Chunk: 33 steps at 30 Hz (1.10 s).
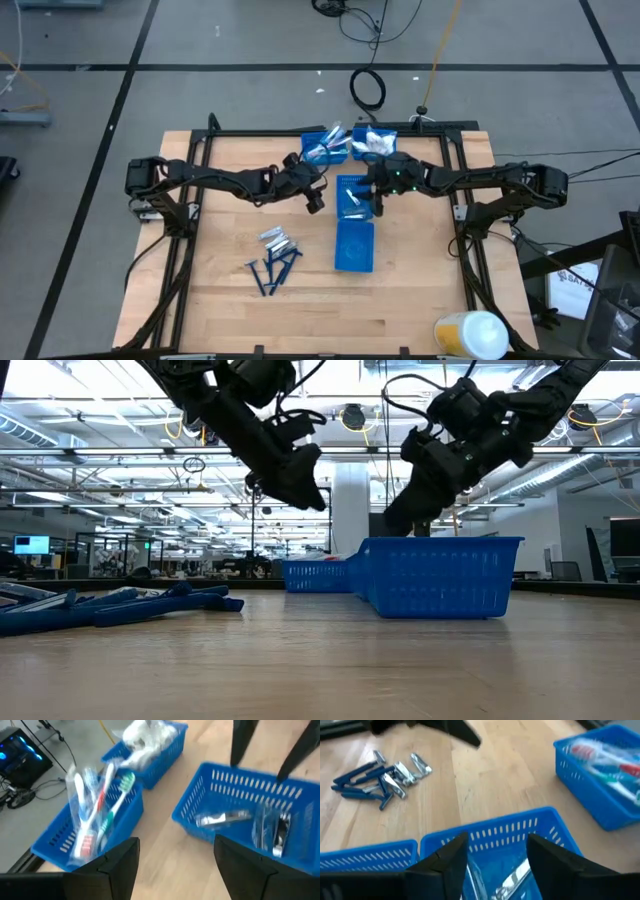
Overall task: Pick & Place Travel size toiletries
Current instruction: Put the nail clipper into the center blue bin
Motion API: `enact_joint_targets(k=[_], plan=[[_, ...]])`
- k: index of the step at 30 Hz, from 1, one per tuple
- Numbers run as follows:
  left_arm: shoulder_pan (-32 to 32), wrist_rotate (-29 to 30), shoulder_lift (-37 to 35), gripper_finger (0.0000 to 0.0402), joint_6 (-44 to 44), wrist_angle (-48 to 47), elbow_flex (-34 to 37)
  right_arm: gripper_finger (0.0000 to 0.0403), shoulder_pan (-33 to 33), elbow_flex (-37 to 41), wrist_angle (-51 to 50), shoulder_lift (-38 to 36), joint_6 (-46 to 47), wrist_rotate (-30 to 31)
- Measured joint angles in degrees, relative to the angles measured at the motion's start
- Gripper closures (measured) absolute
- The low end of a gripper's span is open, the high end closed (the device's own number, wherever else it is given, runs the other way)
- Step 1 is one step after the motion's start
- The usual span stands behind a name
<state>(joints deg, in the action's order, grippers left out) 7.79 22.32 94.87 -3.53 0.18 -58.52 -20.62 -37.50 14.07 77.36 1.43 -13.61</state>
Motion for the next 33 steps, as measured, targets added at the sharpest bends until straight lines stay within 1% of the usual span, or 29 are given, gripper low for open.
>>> enact_joint_targets(k=[2,7,11,14,16,20,23,26,33], plan=[[-0.21,-1.08,-0.02,0.0151,-0.01,-2.99,0.00,0.0205,0.10,0.00,0.78,0.00,-0.02,0.00],[-1.73,-9.62,-0.34,0.0157,-1.02,-19.21,-0.02,0.0200,0.50,0.00,0.70,0.00,-0.15,-0.04],[-3.34,-13.78,-0.39,0.0161,-8.83,-32.62,-0.02,0.0203,0.46,0.00,0.71,0.00,-0.93,0.02],[-4.81,-16.22,-0.42,0.0160,-14.80,-40.15,-0.02,0.0205,0.48,0.00,0.78,0.00,-1.02,0.00],[-6.02,-16.79,-0.40,0.0160,-17.91,-44.28,0.04,0.0205,0.48,0.00,0.78,0.00,-1.03,-0.01],[-8.48,-17.17,-0.40,0.0160,-19.76,-47.47,0.04,0.0206,0.48,0.00,0.69,0.00,-0.71,-0.01],[-9.72,-20.64,-0.42,0.0160,-20.12,-48.03,0.06,0.0206,0.48,0.00,0.69,0.00,-0.49,-0.02],[-10.66,-21.32,-0.44,0.0160,-22.11,-48.67,0.51,0.0206,0.48,0.00,0.67,0.00,-0.42,-0.02],[-11.04,-21.95,-0.44,0.0160,-25.25,-46.40,7.06,0.0206,0.48,0.00,0.66,0.00,-0.40,-0.04]])
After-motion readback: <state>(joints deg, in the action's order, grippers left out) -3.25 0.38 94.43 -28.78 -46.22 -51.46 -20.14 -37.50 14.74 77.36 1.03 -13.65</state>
